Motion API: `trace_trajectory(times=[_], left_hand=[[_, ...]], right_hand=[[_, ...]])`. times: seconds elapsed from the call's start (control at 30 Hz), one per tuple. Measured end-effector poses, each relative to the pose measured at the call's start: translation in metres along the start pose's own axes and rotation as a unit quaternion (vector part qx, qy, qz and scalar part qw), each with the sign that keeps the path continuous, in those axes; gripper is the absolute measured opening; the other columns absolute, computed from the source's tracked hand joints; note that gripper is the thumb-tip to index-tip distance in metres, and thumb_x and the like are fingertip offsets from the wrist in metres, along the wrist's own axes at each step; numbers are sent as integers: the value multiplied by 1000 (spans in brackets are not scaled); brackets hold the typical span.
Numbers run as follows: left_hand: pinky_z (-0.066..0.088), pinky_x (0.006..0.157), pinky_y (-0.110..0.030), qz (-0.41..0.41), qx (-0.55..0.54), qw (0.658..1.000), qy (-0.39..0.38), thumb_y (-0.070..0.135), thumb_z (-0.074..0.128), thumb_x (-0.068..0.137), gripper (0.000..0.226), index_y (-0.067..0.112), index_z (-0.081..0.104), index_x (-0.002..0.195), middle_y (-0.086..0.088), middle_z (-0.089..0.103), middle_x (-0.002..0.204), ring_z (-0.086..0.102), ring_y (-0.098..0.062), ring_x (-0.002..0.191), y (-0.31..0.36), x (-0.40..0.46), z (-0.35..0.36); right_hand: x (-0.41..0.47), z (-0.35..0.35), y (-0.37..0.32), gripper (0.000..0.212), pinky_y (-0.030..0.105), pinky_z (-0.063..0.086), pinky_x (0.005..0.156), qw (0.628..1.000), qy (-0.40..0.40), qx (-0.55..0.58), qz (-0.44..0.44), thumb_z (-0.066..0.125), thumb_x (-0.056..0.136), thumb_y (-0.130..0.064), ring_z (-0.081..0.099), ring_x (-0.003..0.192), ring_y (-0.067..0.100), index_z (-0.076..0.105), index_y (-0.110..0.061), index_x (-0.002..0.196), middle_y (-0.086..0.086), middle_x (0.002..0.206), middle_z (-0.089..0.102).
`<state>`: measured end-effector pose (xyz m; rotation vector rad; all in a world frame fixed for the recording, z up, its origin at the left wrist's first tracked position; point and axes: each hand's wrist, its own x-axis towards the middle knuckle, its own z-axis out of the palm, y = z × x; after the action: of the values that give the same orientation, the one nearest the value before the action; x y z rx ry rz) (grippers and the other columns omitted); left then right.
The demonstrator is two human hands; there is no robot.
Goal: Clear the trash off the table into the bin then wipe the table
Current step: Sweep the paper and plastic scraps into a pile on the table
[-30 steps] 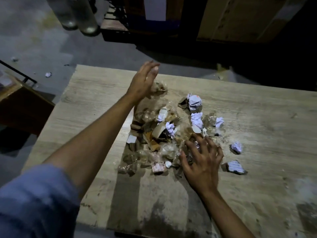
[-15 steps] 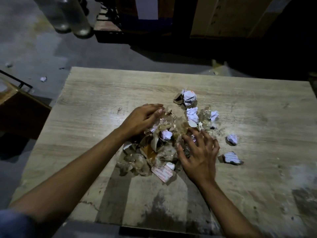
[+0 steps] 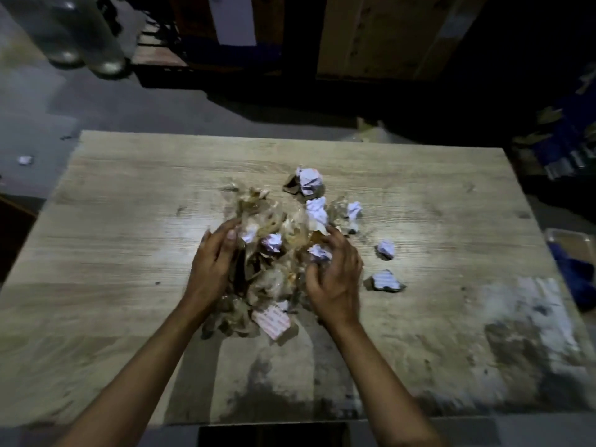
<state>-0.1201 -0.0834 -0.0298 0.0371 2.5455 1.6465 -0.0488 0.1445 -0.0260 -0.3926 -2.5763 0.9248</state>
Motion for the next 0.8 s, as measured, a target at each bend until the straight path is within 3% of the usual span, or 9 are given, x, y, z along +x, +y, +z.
trace_trajectory(times=[0.07, 0.17, 0.23, 0.3, 0.33, 0.47, 0.6, 0.7, 0.8], left_hand=[[36, 129, -40, 5, -10, 1000, 16, 65, 40, 107, 51, 40, 65, 144, 12, 64, 148, 51, -9, 145, 10, 2, 14], [42, 108, -15, 60, 9, 998, 3, 51, 47, 109, 34, 47, 62, 140, 21, 67, 134, 57, 6, 125, 24, 1, 36], [48, 104, -21, 63, -4, 998, 22, 49, 58, 105, 39, 42, 62, 143, 26, 65, 134, 59, 14, 123, 27, 2, 37], [52, 109, -30, 74, 21, 995, 66, 43, 69, 101, 42, 32, 66, 141, 19, 64, 144, 60, 4, 131, 27, 11, 25], [52, 112, -31, 86, 37, 993, 78, 37, 72, 101, 38, 32, 67, 139, 15, 63, 149, 57, -2, 137, 29, 15, 18], [48, 115, -56, 144, 95, 977, 123, 37, 58, 109, 29, 30, 69, 135, 9, 67, 147, 58, -15, 140, 47, 52, -2], [48, 118, -52, 109, 55, 992, -5, 48, 48, 111, 41, 33, 65, 145, 3, 67, 149, 60, -19, 139, 79, 106, 18], [44, 121, -59, 105, 109, 978, -142, 62, 45, 108, 46, 50, 56, 151, 0, 62, 156, 58, -25, 142, 87, 135, 50], [32, 125, -57, 135, 216, 949, -186, 73, 38, 105, 48, 60, 54, 148, 16, 58, 158, 54, -14, 144, 85, 142, 71]], right_hand=[[0, 7, -10, 48, 52, 44, 112, 999, -33, 5, -10, 61, 86, -21, 53, 137, 33, 62, -11, 133, 5, 155, 53], [2, 7, -5, 38, 49, 45, 112, 998, -45, 11, -42, 63, 88, -20, 46, 141, 31, 68, -15, 125, 3, 165, 42], [3, 0, 3, 37, 39, 47, 112, 998, -49, 34, -29, 70, 88, -19, 38, 146, 28, 71, -23, 125, 2, 169, 32], [2, -11, 11, 37, 19, 39, 113, 996, -48, 67, -26, 76, 89, -14, 34, 148, 23, 74, -28, 123, 3, 169, 31], [3, -16, 17, 37, 17, 37, 114, 995, -45, 80, -24, 77, 90, -13, 35, 148, 19, 76, -29, 123, 5, 166, 35], [5, -20, 35, 33, 46, 47, 111, 996, -6, 87, -13, 80, 92, -12, 55, 131, 22, 81, -25, 122, 4, 136, 64], [0, -20, 35, 33, 54, 41, 120, 997, 11, 78, -3, 79, 96, -28, 65, 128, 23, 74, -25, 129, -5, 131, 70], [0, -24, 33, 24, 49, 53, 104, 993, 27, 112, 7, 86, 93, -26, 62, 128, 18, 75, -22, 114, -8, 126, 71], [0, -20, 40, 14, 51, 55, 97, 994, 52, 79, -46, 87, 90, -27, 59, 123, 18, 83, -19, 100, -10, 121, 76]])
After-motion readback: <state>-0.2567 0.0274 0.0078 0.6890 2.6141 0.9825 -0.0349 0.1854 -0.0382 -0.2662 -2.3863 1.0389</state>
